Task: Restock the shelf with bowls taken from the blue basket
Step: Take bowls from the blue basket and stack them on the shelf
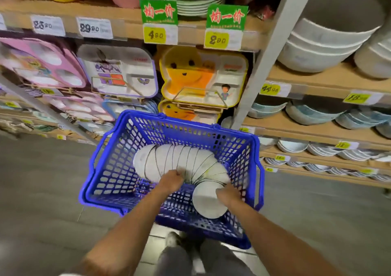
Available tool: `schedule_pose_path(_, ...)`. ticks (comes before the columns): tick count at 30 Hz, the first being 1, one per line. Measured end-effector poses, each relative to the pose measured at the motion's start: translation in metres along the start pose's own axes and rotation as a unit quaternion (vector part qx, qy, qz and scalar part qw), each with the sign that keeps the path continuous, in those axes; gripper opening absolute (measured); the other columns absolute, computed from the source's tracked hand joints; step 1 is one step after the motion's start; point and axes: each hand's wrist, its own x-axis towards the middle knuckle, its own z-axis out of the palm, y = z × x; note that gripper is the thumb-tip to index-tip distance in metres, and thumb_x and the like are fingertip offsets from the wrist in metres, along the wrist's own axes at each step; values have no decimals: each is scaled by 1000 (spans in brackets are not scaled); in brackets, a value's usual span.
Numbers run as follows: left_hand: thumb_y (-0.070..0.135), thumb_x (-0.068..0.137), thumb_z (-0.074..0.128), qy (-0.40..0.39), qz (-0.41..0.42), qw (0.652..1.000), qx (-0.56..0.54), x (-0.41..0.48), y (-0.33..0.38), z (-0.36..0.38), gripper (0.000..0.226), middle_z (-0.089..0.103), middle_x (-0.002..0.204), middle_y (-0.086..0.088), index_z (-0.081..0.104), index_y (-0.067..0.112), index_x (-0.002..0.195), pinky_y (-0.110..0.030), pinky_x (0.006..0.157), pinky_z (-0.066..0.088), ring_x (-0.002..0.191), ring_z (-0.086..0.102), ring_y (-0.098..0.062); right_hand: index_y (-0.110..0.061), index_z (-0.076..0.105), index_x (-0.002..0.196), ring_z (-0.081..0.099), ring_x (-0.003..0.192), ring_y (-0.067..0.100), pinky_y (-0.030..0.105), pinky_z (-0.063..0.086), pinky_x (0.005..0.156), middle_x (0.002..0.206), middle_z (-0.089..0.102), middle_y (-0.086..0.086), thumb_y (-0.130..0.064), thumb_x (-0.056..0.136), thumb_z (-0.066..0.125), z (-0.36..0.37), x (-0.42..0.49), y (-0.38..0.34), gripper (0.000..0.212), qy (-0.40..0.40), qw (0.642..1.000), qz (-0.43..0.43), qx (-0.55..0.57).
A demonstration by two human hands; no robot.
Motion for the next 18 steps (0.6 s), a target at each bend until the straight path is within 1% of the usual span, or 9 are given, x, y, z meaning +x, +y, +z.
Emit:
schedule_pose_path(1, 24, 100, 44, -18, -1, 1000, 16, 9, -3, 6, 34, 65, 119, -21, 64, 2, 116, -38, 94, 45, 113, 59, -35, -3, 42, 139, 53, 122, 33, 30, 44, 90, 137, 53, 18, -24, 95, 49, 5, 4, 0, 50, -1, 1000, 1, -2)
schedule_pose_path(3, 17, 97, 48, -50, -1, 998, 40, 27, -11, 21, 27, 66, 120, -19, 63, 7, 117, -33, 90, 46, 112, 60, -33, -3, 52, 132, 55, 120, 33, 30, 45, 88, 133, 57, 18, -23, 97, 48, 15, 12, 3, 41, 9, 999, -9, -31)
schedule_pose_path(5, 15, 97, 50, -76, -21, 996, 52, 44, -17, 33, 31, 63, 123, -22, 60, 1, 123, -28, 82, 45, 113, 60, -33, 1, 57, 127, 54, 122, 33, 32, 44, 94, 132, 57, 19, -18, 96, 47, 22, 19, 1, 38, 31, 998, -1, -63)
schedule_pose_path(7, 16, 98, 50, -117, -48, 990, 65, 60, -24, 46, 36, 60, 129, -22, 57, -4, 127, -24, 79, 42, 120, 57, -34, 5, 51, 132, 51, 127, 33, 33, 42, 100, 137, 53, 21, -17, 96, 47, 26, 24, -4, 42, 51, 995, 40, -76)
schedule_pose_path(8, 17, 99, 51, -140, -56, 986, 73, 65, -26, 52, 38, 59, 132, -21, 56, -5, 129, -25, 81, 43, 122, 56, -34, 5, 48, 134, 49, 128, 33, 34, 41, 101, 139, 50, 21, -17, 96, 46, 29, 25, -5, 44, 62, 993, 58, -86)
schedule_pose_path(11, 23, 98, 52, -179, -71, 976, 99, 77, -28, 69, 44, 55, 136, -21, 52, -2, 133, -31, 95, 44, 126, 52, -33, 7, 44, 133, 47, 127, 32, 34, 39, 102, 138, 47, 21, -21, 99, 41, 36, 25, -6, 44, 98, 988, 53, -109)
schedule_pose_path(14, 22, 99, 50, -165, -74, 977, 112, 81, -30, 84, 45, 52, 138, -22, 47, -4, 135, -34, 99, 42, 127, 50, -35, 7, 45, 129, 49, 122, 32, 36, 40, 99, 134, 49, 23, -21, 100, 40, 40, 23, -4, 41, 113, 986, 53, -115)
schedule_pose_path(16, 16, 99, 47, -145, -76, 980, 116, 82, -31, 89, 43, 51, 138, -25, 45, -6, 136, -35, 99, 42, 127, 50, -36, 4, 44, 131, 51, 123, 32, 36, 44, 97, 135, 48, 22, -18, 98, 45, 39, 23, -6, 40, 111, 986, 86, -90)
schedule_pose_path(18, 13, 99, 46, -141, -79, 978, 128, 84, -31, 91, 42, 51, 138, -25, 43, -7, 136, -35, 98, 43, 126, 51, -37, 3, 41, 135, 49, 126, 32, 37, 44, 98, 138, 46, 20, -17, 97, 46, 37, 25, -11, 43, 107, 986, 108, -71)
